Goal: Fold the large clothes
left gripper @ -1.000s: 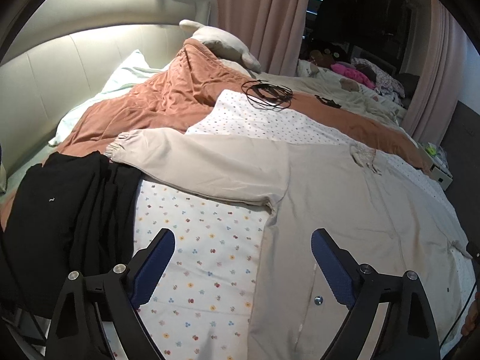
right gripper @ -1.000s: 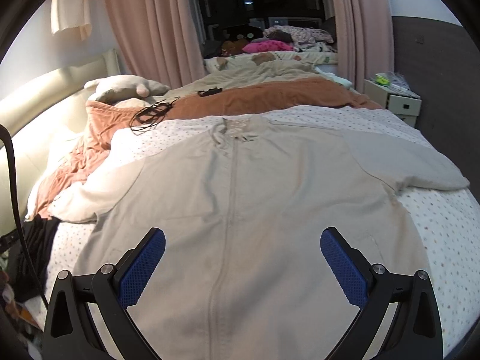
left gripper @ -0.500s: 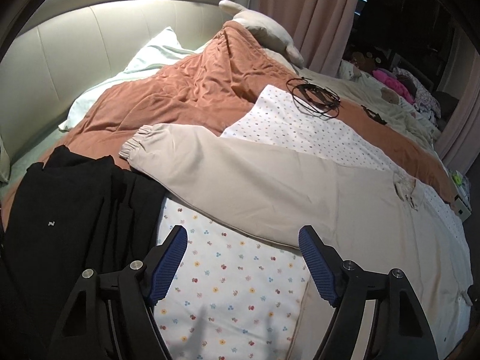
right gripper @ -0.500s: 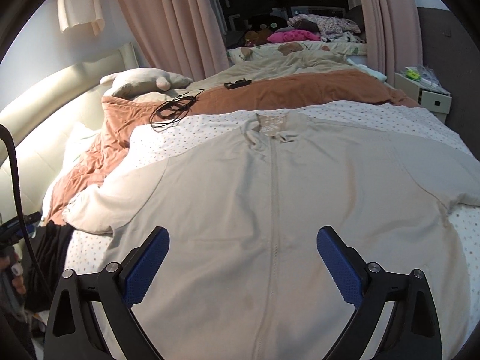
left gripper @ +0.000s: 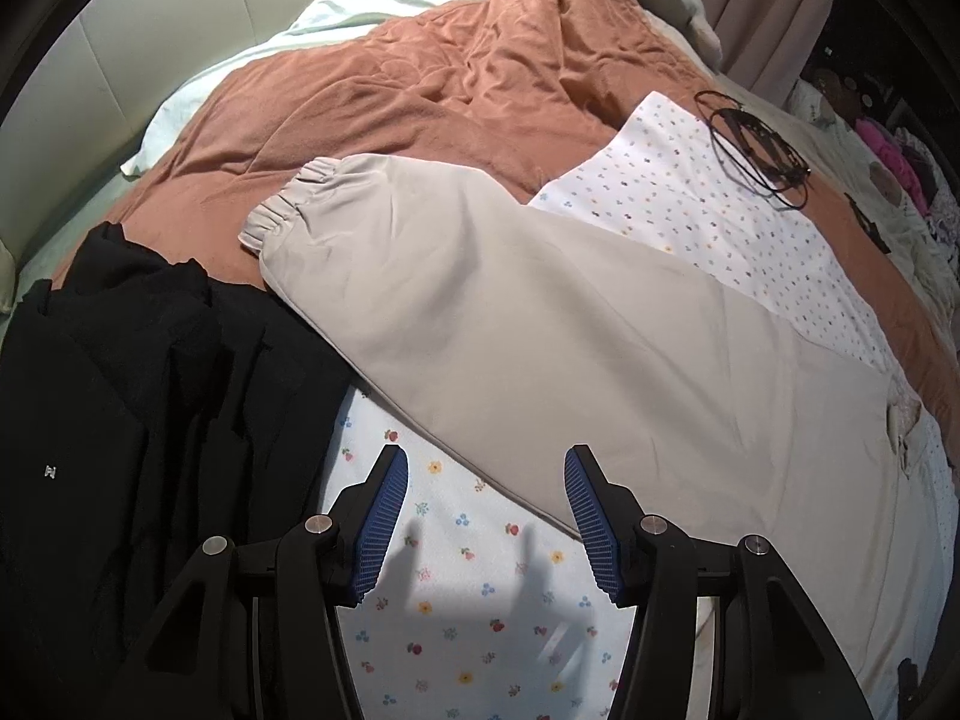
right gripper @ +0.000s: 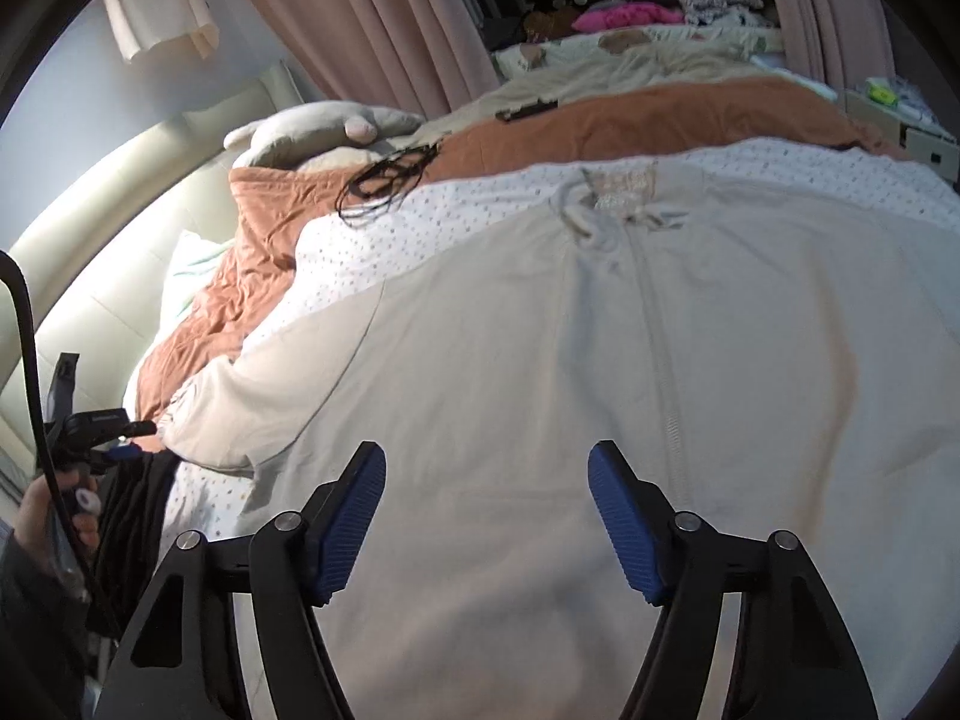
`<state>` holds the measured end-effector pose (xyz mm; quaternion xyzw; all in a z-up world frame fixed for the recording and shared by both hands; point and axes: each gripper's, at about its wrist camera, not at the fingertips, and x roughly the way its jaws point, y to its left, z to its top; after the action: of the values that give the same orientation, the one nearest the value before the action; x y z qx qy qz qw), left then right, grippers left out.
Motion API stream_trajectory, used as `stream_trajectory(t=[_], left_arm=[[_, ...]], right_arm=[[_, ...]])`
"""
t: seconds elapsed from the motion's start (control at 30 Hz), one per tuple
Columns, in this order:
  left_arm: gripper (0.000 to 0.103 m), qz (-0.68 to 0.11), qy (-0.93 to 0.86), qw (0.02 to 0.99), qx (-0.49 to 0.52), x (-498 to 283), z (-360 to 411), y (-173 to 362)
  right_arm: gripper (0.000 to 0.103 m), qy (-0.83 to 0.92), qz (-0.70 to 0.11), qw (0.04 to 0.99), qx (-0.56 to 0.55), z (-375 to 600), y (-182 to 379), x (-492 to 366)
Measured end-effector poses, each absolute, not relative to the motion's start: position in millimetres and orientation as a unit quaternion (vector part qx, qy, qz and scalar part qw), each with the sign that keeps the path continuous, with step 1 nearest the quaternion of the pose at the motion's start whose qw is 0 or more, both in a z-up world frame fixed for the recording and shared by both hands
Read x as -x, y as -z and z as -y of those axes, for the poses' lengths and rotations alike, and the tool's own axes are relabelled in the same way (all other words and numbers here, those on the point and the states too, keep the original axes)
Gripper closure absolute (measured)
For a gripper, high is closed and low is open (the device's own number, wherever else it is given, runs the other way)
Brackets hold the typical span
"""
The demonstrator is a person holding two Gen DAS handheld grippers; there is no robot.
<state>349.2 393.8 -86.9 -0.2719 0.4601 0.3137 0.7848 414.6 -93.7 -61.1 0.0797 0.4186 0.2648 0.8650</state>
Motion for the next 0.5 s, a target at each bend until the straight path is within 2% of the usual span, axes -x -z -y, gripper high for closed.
stream_trajectory(t=[0.2, 0.5], left_arm=[[0.046, -0.493, -0.335, 0.752, 0.282, -367.0, -416.4, 119.0], [0.046, -0.519, -0.375, 0.712, 0.288, -380.1, -444.4, 161.9]], right_arm=[[0.037, -0.246, -0.452, 0.853, -0.085, 88.5, 90.8, -431.9], [0.037, -0.234, -0.462, 0.850, -0.094, 91.0, 103.6, -433.1]])
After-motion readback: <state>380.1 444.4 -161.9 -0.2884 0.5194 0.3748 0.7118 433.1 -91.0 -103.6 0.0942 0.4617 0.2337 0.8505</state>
